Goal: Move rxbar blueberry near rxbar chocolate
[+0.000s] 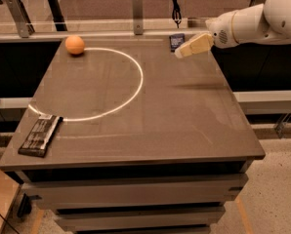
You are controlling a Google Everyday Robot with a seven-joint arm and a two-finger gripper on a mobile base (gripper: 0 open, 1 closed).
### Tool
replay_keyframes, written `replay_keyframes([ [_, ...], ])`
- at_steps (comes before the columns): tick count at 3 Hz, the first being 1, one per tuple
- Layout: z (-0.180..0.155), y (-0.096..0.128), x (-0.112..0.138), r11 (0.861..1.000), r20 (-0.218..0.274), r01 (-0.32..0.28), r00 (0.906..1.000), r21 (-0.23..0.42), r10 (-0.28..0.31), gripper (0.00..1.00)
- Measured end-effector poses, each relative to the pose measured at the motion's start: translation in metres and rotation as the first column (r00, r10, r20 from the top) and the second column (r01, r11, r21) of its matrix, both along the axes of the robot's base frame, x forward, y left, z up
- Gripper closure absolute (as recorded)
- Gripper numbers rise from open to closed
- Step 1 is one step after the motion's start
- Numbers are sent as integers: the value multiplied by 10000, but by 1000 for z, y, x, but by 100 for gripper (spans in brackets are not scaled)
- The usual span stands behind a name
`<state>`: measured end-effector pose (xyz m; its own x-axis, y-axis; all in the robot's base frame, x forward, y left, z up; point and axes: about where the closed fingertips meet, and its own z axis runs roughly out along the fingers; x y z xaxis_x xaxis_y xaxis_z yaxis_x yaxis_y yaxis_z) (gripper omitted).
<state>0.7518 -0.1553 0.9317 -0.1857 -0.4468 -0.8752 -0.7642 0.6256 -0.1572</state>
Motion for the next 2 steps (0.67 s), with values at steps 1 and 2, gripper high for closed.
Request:
replay_keyframes([
  [1,-20,-4,39,9876,161,702,9972,1404,-732,0],
  [2,-20,-4,39,9876,160,701,9972,1404,-730,0],
])
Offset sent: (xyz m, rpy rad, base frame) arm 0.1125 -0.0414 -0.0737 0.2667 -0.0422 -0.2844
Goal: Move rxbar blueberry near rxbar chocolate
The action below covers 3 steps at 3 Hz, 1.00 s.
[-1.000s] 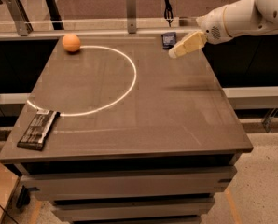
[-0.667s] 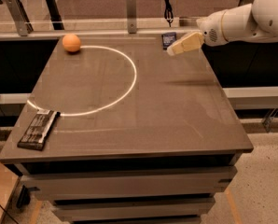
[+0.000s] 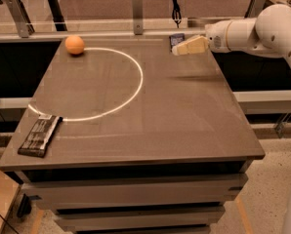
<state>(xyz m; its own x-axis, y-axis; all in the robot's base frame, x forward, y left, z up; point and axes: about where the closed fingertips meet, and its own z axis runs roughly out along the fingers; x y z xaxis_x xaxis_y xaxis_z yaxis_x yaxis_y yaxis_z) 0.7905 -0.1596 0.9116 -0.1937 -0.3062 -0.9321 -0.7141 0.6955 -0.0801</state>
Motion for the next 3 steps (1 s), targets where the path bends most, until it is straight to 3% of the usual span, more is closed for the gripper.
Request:
replay_keyframes([
  [3,-38,21,38,9986,-99,536,9985,-12,-536,0],
])
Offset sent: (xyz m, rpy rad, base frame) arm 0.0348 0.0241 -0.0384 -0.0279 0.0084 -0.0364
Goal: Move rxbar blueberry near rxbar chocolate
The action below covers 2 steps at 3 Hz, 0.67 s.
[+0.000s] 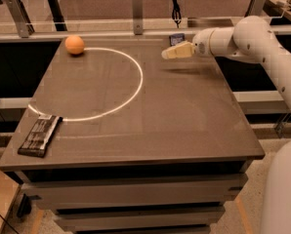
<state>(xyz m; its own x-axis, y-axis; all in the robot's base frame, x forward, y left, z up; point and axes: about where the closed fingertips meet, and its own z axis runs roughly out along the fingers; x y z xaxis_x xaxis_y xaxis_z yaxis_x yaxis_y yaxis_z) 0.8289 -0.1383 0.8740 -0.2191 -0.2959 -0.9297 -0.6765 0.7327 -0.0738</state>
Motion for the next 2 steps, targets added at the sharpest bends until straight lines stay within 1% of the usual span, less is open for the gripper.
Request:
replay_keyframes([
  [1,-10,0,23,9970,-13,574,9983,521,-575,0],
  [2,-20,-2,44,9908,-68,1128,9936,751,-1127,0],
])
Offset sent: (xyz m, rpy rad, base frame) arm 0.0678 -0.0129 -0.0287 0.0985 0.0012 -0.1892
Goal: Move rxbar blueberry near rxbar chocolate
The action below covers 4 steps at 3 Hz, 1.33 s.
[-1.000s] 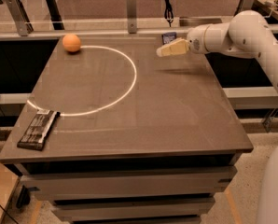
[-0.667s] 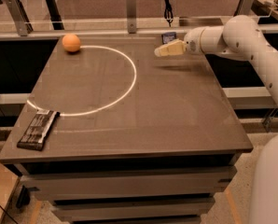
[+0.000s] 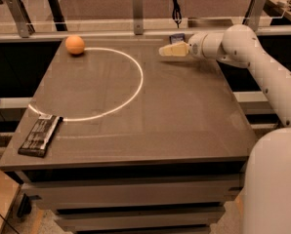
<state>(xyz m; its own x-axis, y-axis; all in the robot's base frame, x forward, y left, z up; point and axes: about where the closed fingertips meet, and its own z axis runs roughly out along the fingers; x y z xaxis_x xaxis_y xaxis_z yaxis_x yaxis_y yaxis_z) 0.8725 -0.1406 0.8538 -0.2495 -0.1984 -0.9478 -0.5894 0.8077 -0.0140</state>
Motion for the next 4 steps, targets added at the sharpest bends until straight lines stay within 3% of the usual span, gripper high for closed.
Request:
replay_keyframes([
  [2,-17,-14,23,9964,-202,840,9962,-143,-843,0],
  [4,-23,-16,30,9953,-326,939,9950,-218,-946,42],
])
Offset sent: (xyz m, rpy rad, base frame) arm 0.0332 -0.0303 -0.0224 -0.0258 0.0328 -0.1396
